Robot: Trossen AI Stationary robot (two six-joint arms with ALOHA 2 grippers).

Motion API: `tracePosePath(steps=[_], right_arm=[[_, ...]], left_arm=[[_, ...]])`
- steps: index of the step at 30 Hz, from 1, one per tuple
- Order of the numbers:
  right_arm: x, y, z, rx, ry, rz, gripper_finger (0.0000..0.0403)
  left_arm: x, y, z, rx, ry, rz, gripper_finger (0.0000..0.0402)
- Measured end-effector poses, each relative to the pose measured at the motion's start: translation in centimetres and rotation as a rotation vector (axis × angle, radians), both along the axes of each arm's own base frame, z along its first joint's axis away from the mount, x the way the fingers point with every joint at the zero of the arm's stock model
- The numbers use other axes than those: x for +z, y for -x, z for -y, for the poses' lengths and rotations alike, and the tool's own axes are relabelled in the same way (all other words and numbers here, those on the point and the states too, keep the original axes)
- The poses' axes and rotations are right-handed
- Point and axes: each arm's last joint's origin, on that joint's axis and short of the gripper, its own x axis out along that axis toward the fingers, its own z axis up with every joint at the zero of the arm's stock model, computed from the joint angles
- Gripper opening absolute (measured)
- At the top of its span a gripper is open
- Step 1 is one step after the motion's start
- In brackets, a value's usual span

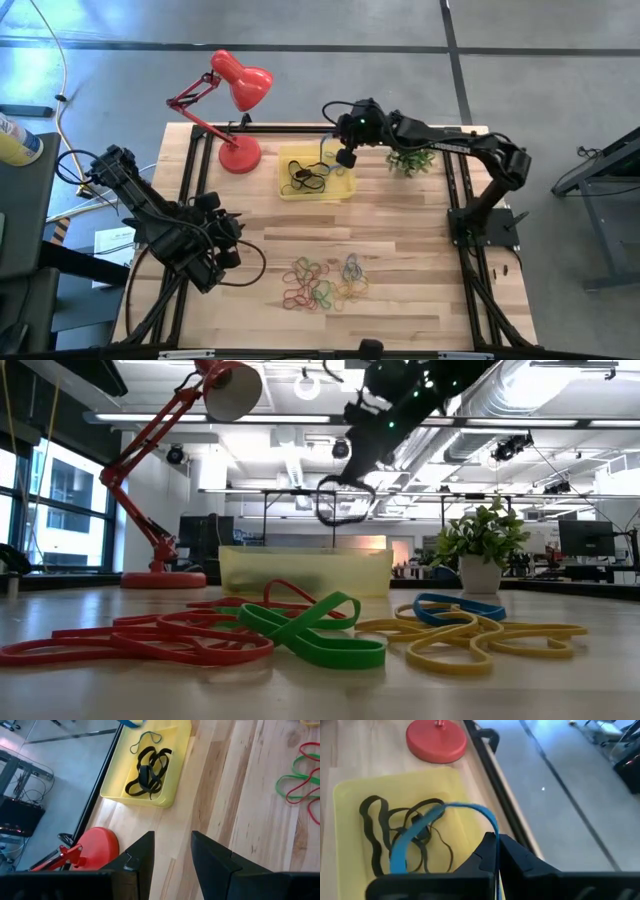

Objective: Pick and place rubber bands into bin
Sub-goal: Put the blue rubber band into the yellow container

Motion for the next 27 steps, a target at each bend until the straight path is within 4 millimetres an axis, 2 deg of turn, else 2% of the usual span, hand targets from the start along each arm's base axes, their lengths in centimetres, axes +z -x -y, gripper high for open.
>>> tracePosePath(steps=[8,13,27], right_arm=[[-4.3,-1.7,1.0,0.002,-0.085,-0.076,0.0000],[-6.3,-2.2,1.3,-0.011,-0.123,-0.113,0.0000],[-6.9,-1.7,2.2,-0.027,-0.180,-0.134,0.0001]], left_arm=[[0.0,0.0,0.0,0.008,0.003,0.015,0.0117],[0.0,0.0,0.0,0.013,-0.002,0.028,0.0117],[0.0,0.0,0.0,0.013,-0.005,0.028,0.0117]])
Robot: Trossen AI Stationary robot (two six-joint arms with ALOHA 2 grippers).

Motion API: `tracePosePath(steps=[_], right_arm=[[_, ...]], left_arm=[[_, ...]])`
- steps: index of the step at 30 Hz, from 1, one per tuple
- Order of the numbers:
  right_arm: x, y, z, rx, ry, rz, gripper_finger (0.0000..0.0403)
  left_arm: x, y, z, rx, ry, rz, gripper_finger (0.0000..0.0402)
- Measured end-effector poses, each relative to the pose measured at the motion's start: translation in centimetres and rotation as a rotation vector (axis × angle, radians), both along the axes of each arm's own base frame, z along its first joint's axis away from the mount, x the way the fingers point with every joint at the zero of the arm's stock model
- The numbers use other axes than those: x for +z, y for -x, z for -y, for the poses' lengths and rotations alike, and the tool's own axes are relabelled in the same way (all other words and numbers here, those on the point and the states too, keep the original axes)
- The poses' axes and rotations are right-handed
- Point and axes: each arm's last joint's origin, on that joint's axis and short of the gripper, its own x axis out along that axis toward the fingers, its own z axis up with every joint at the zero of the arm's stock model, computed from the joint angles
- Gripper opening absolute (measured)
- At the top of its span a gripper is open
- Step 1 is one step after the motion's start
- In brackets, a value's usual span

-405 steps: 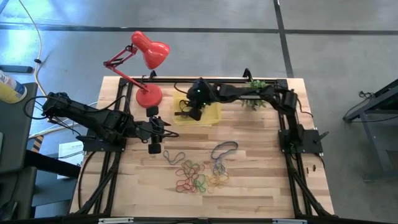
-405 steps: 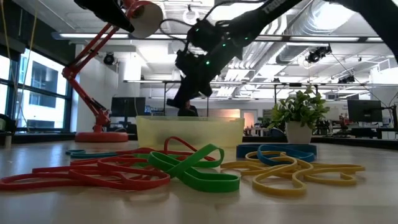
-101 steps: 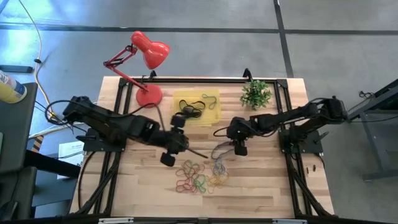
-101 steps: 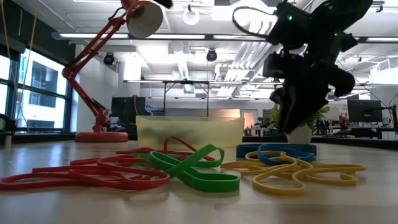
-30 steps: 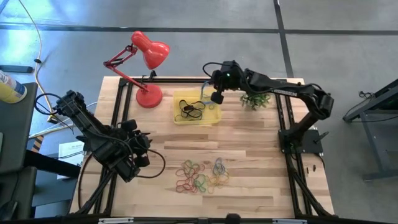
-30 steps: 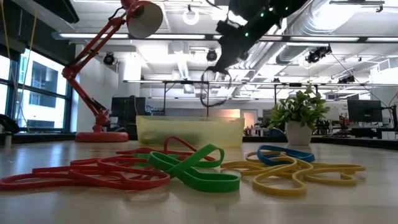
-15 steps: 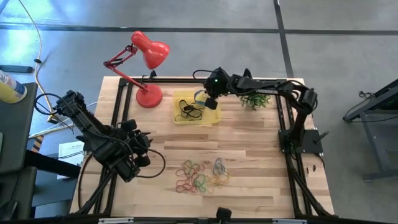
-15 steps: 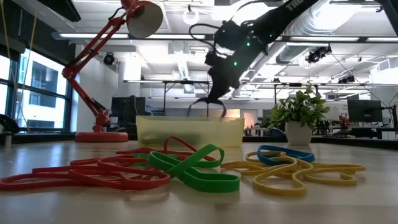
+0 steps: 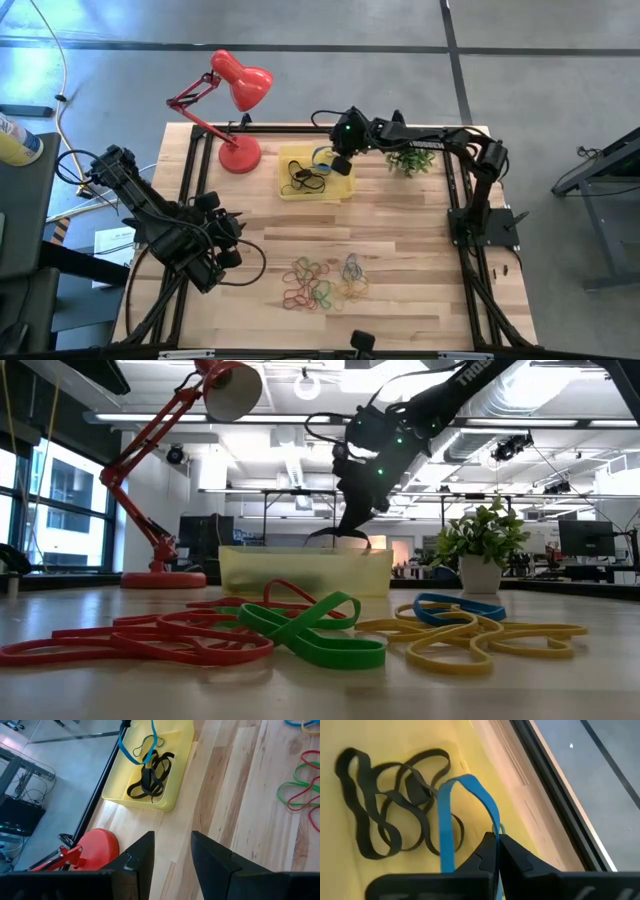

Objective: Pick and place rubber bands into bin
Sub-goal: Put the blue rubber band into the yellow container

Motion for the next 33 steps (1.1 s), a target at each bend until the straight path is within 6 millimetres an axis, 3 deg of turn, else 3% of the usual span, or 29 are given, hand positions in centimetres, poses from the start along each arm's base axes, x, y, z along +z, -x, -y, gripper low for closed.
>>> tracePosePath(steps=[8,19,24,29,33], right_arm=[[-0.1,0.2,0.1,-0.004,-0.008,-0.012,0.0011],[-0.2,0.4,-0.1,-0.006,-0.029,-0.034,0.0126],[-0.2,0.6,-0.2,0.002,-0.051,-0.052,0.0160],[1.3,1.5,-1.1,0.066,-0.116,-0.046,0.0176],[3.3,2.4,-3.0,0.152,-0.191,-0.030,0.0178]], left_arm=[[0.0,0.0,0.0,0.000,-0.006,0.002,0.0117],[0.0,0.0,0.0,-0.001,-0.015,0.009,0.0117],[0.0,0.0,0.0,-0.001,-0.015,0.009,0.0117],[0.1,0.0,-0.1,-0.003,-0.036,0.025,0.0117],[0.2,-0.1,-0.1,-0.006,-0.080,0.060,0.0117]])
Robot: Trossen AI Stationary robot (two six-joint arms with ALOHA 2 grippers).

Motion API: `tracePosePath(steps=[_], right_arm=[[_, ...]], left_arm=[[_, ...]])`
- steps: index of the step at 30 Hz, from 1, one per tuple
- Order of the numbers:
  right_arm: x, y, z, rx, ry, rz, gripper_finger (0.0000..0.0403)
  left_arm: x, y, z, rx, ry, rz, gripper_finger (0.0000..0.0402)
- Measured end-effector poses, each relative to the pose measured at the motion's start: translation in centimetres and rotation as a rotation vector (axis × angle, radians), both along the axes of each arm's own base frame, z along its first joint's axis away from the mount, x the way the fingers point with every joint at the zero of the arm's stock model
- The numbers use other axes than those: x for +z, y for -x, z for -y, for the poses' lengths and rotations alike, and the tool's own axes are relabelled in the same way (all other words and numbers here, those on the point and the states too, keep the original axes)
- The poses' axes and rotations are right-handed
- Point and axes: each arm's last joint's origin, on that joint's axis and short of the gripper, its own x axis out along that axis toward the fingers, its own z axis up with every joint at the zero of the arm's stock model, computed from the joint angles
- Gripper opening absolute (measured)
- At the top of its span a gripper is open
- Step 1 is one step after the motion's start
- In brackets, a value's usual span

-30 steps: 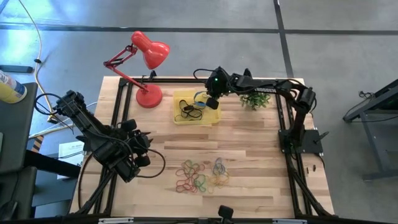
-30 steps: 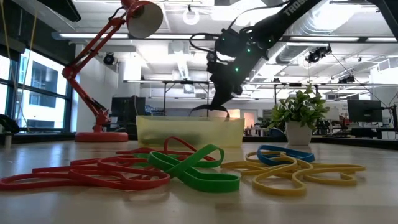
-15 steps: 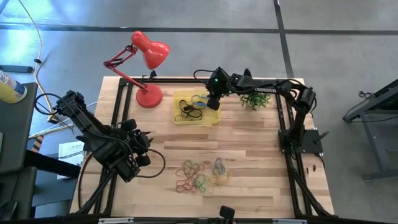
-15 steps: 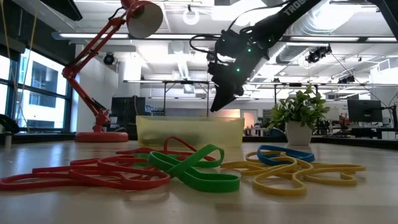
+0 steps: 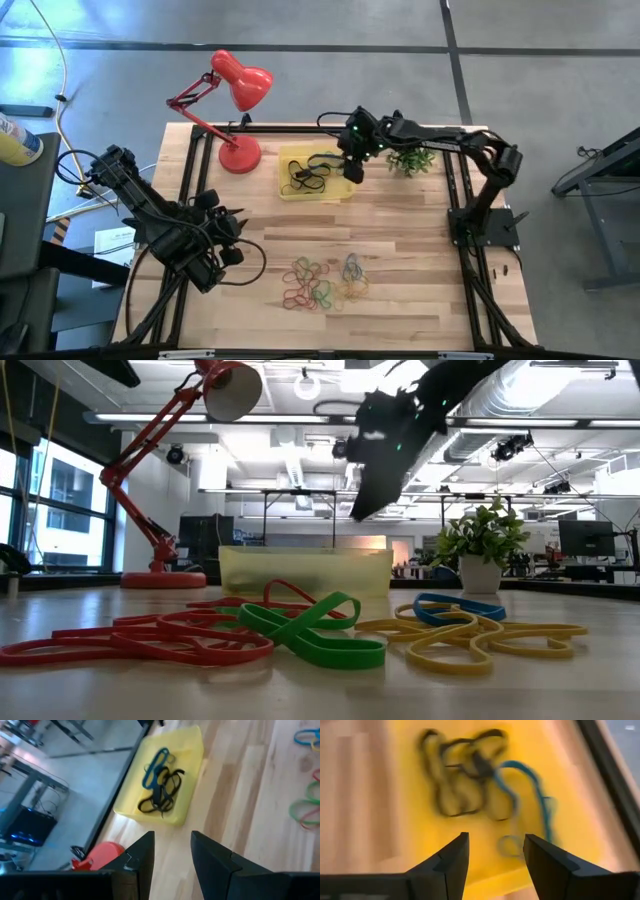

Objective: Pick and place rubber bands into bin
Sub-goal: Put the blue rubber band into the yellow container

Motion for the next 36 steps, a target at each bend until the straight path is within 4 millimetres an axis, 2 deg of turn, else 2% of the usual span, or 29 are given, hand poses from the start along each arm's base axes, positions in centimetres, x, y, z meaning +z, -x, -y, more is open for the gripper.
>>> tracePosePath(steps=[4,8,20,23,28,36], right_arm=[[1.9,0.9,-3.1,0.106,-0.078,-0.016,0.0170],[3.0,1.5,-7.1,0.203,-0.121,-0.077,0.0160],[3.2,0.8,-19.2,0.444,-0.181,-0.140,0.0139],[2.7,0.7,-21.2,0.452,-0.155,-0.111,0.0138],[0.4,0.9,-23.7,0.426,-0.152,-0.069,0.0138],[-3.9,2.2,-25.2,0.311,-0.075,-0.031,0.0138]], left_arm=[[0.1,-0.1,-0.1,-0.004,-0.045,0.036,0.0117],[0.3,-0.1,-0.1,-0.006,-0.082,0.066,0.0117],[0.3,-0.2,-0.1,-0.011,-0.108,0.079,0.0117],[0.3,-0.1,-0.1,-0.012,-0.109,0.078,0.0117],[0.3,-0.1,-0.2,-0.012,-0.109,0.077,0.0117],[0.3,-0.1,-0.1,-0.012,-0.100,0.070,0.0117]])
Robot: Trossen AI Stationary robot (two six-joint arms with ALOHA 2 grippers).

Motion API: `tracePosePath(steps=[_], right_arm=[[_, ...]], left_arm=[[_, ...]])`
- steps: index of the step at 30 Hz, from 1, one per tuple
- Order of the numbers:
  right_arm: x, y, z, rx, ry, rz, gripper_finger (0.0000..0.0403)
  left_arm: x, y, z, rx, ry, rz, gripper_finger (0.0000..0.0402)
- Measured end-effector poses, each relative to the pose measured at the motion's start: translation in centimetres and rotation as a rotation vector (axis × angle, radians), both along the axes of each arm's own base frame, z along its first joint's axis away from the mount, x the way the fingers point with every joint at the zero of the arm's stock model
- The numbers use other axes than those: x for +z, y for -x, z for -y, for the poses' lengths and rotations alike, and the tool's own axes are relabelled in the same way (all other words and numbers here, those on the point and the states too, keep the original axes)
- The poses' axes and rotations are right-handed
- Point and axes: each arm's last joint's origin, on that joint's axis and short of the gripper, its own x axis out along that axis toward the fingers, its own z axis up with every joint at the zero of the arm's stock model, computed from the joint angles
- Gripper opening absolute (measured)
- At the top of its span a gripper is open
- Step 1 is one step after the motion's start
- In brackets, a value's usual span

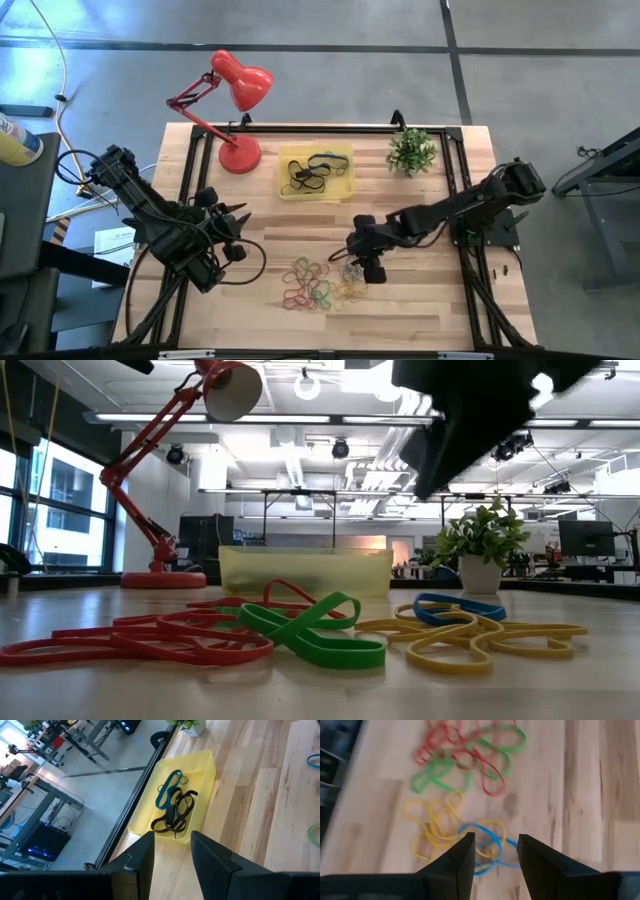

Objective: Pick and place rubber bands into bin
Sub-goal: Put the blue rubber band into the yellow container

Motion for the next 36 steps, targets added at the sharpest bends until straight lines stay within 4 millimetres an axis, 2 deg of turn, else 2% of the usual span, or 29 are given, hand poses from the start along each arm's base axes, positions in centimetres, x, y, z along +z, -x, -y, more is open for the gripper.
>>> tracePosePath(steps=[6,17,21,28,36], right_arm=[[-2.5,1.0,0.2,-0.079,-0.041,-0.009,0.0138],[-4.5,1.0,0.2,-0.065,-0.003,0.000,0.0138],[-5.7,0.9,0.7,-0.152,0.028,-0.051,0.0137],[-6.1,0.8,1.5,-0.202,0.037,-0.082,0.0137],[-7.2,0.7,0.6,-0.138,0.026,-0.107,0.0137]], left_arm=[[0.0,0.0,0.0,0.001,0.014,-0.011,0.0117],[-0.1,0.0,0.1,0.001,0.020,-0.004,0.0117],[-0.1,-0.1,0.1,0.001,0.027,0.005,0.0117],[0.0,-0.1,0.1,0.001,0.027,0.007,0.0117],[0.0,-0.1,0.1,0.001,0.025,0.008,0.0117]])
